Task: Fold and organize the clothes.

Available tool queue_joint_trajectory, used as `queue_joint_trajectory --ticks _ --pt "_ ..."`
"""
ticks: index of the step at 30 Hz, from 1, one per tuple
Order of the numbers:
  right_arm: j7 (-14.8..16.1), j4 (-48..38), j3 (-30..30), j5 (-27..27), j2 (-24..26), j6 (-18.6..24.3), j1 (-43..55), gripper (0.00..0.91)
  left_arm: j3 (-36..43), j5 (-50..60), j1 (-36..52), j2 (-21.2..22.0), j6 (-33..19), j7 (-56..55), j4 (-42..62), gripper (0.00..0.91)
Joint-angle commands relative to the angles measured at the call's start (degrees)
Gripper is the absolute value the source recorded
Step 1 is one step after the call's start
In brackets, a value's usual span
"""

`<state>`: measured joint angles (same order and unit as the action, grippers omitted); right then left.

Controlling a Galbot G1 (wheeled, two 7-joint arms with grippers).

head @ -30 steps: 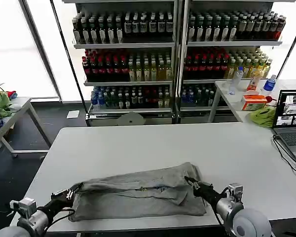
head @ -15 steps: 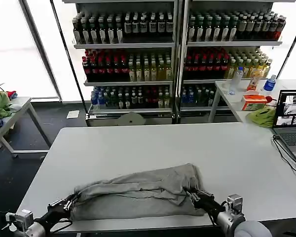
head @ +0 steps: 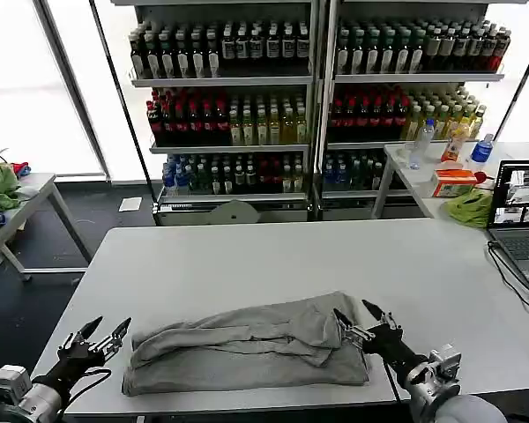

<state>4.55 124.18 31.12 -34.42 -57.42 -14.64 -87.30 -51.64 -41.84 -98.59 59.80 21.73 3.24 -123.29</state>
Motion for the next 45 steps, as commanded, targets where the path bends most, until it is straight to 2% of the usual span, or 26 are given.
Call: queue_joint_trajectory --ticks 1,3,10,25,26,27,29,30,31,32,45 --pt "1.3 -0.2 2.2 7.3 -1.8 16.3 -3.4 0.907 6.4 6.3 0.8 8.9 -4.5 -4.2 1.6 0.907" --pt "1.6 -1.2 2.7 8.9 -2.4 18.4 -4.4 0.907 8.2 8.1 1.1 11.0 -5.2 -4.7 2.4 0.907" --pt "0.9 -2.2 3.8 6.7 -2.3 18.4 -6.0 0.907 12.7 12.8 1.2 14.7 -6.5 -5.2 3.2 0.907" --pt "0.8 -1.1 3.9 4.2 -1.0 16.8 -5.8 0.907 14.3 15.5 2.7 16.6 -7.9 -4.3 10.8 0.907" --pt "0.8 -1.1 3.8 4.1 -1.0 16.7 -5.7 0.907 14.4 15.4 2.7 16.6 -8.0 -4.2 10.9 0.846" --pt "0.8 -1.0 3.8 3.8 -0.9 16.5 -5.6 0.907 14.4 15.4 2.5 16.7 -8.1 -4.2 11.1 0.725" --pt "0.9 -0.9 3.7 3.6 -1.0 16.5 -5.5 0.907 14.5 15.2 2.4 16.8 -8.3 -4.2 11.1 0.564" --pt "0.9 -0.9 3.8 3.5 -1.0 16.4 -5.4 0.907 14.5 15.2 2.4 16.8 -8.4 -4.1 11.1 0.353" --pt "0.9 -0.8 3.8 3.3 -1.0 16.3 -5.4 0.907 14.5 15.2 2.4 16.8 -8.6 -4.0 11.1 0.242" --pt "0.8 -0.7 3.9 2.6 -0.9 16.0 -5.3 0.907 14.6 15.1 2.4 16.8 -8.7 -4.0 11.1 0.01" --pt "0.8 -0.4 4.0 0.7 -0.9 15.0 -5.0 0.907 15.6 15.4 2.3 17.2 -10.9 -3.3 10.2 0.0"
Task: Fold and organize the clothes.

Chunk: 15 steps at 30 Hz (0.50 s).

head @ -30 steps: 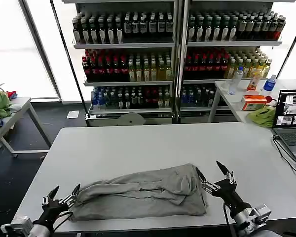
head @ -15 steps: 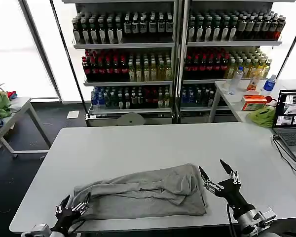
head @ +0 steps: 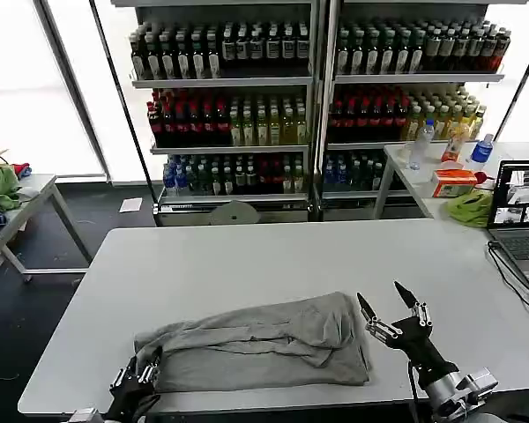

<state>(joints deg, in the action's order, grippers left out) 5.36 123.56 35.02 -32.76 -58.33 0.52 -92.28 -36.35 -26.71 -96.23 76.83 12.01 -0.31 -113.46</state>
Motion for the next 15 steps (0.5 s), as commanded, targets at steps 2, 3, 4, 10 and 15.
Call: queue_joint_trajectory --ticks 2,3,4,10,15 --pt "0.1 0.4 0.2 -1.4 0.0 -0.7 0.0 0.907 -0.8 -0.8 -0.1 -0.8 -1.2 0.6 -0.5 0.0" --pt "0.1 0.5 0.2 -1.6 0.0 -0.9 0.0 0.907 -1.2 -1.1 -0.1 -1.1 -1.3 0.9 -0.6 0.0" --pt "0.1 0.5 0.2 -1.7 0.0 -1.0 -0.1 0.907 -2.0 -1.5 0.0 -1.5 -1.3 1.1 -0.8 0.0" --pt "0.0 0.7 -0.2 -1.6 -0.2 -1.3 0.0 0.907 -11.2 -6.1 2.1 -5.0 -0.3 3.0 -1.0 0.0" --pt "-0.2 0.9 -0.5 -1.7 -0.1 -1.9 0.5 0.907 -21.3 -6.6 3.5 -12.0 -1.8 5.8 3.2 0.0"
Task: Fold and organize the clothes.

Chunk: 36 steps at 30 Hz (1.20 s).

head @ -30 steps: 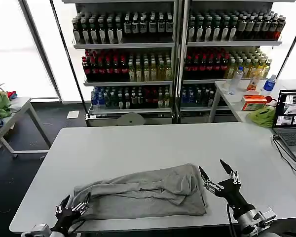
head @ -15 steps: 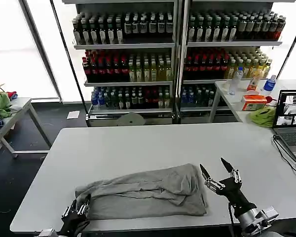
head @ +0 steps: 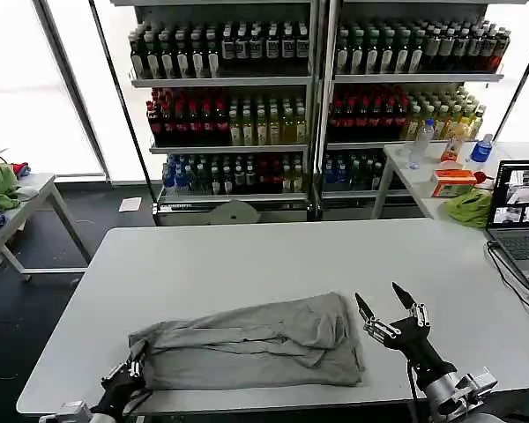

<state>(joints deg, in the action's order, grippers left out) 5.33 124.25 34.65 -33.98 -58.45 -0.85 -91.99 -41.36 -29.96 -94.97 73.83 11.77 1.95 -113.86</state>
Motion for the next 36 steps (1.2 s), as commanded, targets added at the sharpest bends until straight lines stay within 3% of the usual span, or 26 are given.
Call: queue_joint_trajectory --ticks 1,8,16,22,25,29,36 --pt "-0.1 0.2 -0.1 -0.5 0.0 -0.5 0.3 0.907 -17.8 -4.0 2.2 -10.2 -1.5 3.7 4.9 0.0" --pt "-0.3 0.3 -0.2 -0.4 0.1 -1.1 0.4 0.907 -28.6 -4.7 2.0 -18.0 -1.6 8.7 11.3 0.0" --pt "-0.5 1.1 -0.2 -0.4 -0.2 -1.8 0.2 0.907 -26.7 -4.4 0.8 -18.4 0.3 7.8 2.4 0.0" --pt "-0.3 1.9 0.8 -0.3 -0.5 -1.6 -1.3 0.907 -14.4 -6.3 3.7 -17.3 6.9 3.3 -9.9 0.0" --pt "-0.1 2.2 1.6 -0.3 -0.8 -1.1 -2.6 0.907 -4.2 -9.8 6.4 -17.9 8.7 -2.0 -13.2 0.0" --pt "0.0 2.4 2.9 -0.3 -1.7 -0.6 -4.1 0.907 8.3 -16.8 9.3 -16.2 10.4 -8.4 -13.4 0.0" --pt "0.0 2.5 3.9 0.0 -2.3 -0.6 -5.5 0.907 16.5 -18.4 11.2 -15.4 10.5 -10.4 -9.9 0.0"
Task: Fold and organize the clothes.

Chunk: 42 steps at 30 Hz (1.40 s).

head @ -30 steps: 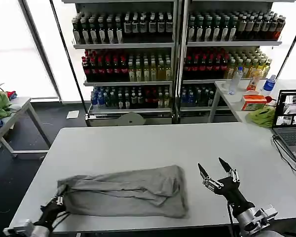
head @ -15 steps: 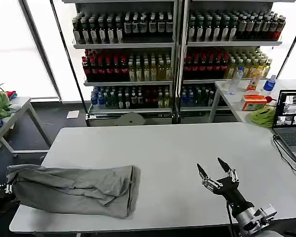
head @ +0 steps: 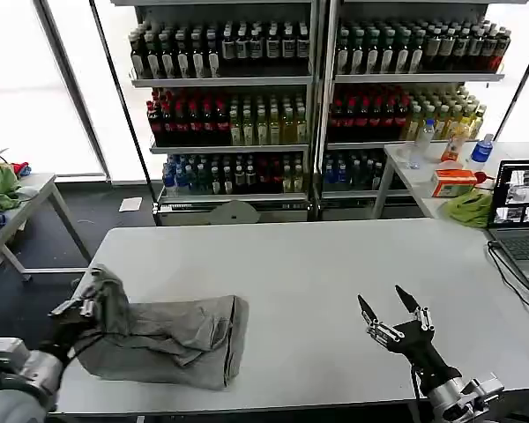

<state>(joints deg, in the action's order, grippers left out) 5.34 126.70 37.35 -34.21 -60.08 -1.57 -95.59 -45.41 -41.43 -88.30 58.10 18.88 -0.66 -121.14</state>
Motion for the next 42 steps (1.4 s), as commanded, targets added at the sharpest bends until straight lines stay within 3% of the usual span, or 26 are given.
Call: queue_joint_trajectory --ticks 1,10,22,23,24,25,26,42 --pt "0.0 0.0 1.2 0.4 -0.8 0.0 -1.9 0.907 21.2 -6.9 5.1 0.5 3.3 -7.8 -1.8 0.0" --pt "0.0 0.1 1.3 0.6 -1.6 -0.7 -1.9 0.907 25.3 -6.0 10.2 2.7 3.4 -7.2 6.9 0.0" --pt "0.1 -0.5 0.6 0.6 -1.7 -1.1 -0.8 0.907 26.5 -3.1 9.6 3.3 5.4 -6.1 6.6 0.01" --pt "0.1 -0.4 0.5 0.6 -1.7 -1.2 -0.7 0.907 26.6 -2.9 9.8 3.5 5.7 -6.1 6.6 0.111" --pt "0.1 -0.3 0.4 0.6 -1.7 -1.2 -0.7 0.907 26.6 -2.8 9.8 3.5 5.8 -6.2 6.5 0.635" --pt "0.1 -0.2 0.4 0.6 -1.8 -1.2 -0.8 0.907 26.6 -2.5 10.0 3.6 5.7 -6.2 6.4 0.867" --pt "0.1 -0.2 0.3 0.6 -1.8 -1.2 -0.8 0.907 26.5 -2.2 10.1 3.6 5.5 -6.3 6.3 0.907" --pt "0.0 -0.5 -0.8 1.0 -1.8 -1.2 -0.3 0.907 15.8 -11.5 5.3 1.4 6.9 -8.3 -9.0 0.907"
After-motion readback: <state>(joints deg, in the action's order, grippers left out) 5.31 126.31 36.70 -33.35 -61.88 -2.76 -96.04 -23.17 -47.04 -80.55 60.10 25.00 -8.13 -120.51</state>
